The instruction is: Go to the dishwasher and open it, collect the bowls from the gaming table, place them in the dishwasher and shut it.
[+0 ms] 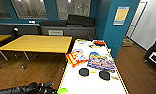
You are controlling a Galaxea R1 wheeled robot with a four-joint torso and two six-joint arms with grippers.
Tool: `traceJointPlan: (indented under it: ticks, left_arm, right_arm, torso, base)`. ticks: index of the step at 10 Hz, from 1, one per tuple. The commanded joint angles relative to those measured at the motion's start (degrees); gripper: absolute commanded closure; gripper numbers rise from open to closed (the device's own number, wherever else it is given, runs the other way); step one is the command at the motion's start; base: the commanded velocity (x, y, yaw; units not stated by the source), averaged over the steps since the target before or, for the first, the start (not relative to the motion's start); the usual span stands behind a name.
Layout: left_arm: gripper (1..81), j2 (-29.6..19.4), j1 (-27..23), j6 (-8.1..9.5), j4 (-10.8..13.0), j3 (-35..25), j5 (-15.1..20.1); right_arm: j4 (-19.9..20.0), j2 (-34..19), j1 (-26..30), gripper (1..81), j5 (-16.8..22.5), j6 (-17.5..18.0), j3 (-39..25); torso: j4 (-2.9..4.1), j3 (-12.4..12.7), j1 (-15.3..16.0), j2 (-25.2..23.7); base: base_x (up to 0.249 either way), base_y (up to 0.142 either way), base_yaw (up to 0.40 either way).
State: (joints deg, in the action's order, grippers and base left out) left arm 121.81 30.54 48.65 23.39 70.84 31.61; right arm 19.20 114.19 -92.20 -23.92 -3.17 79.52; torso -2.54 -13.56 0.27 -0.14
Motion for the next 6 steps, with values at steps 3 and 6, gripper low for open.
traceJointPlan:
  ticks: [3,6]
  left_arm:
    - [81.1,-11.1,21.0,-14.64,0.6,0.1,-15.4]
    - [81.1,-7.5,26.3,-13.94,-1.1,5.7,-16.7]
  right_arm:
    - [-2.1,-2.8,0.0,81.1,3.1,-0.1,-1.0]
    - [-2.1,-0.6,0.4,81.1,3.2,0.4,1.3]
  torso:
    - [0.0,0.0,0.0,0.0]
    - [0.0,0.0,0.0,0.0]
  base:
    - [0.0,0.0,0.0]
    - [0.0,0.0,0.0]
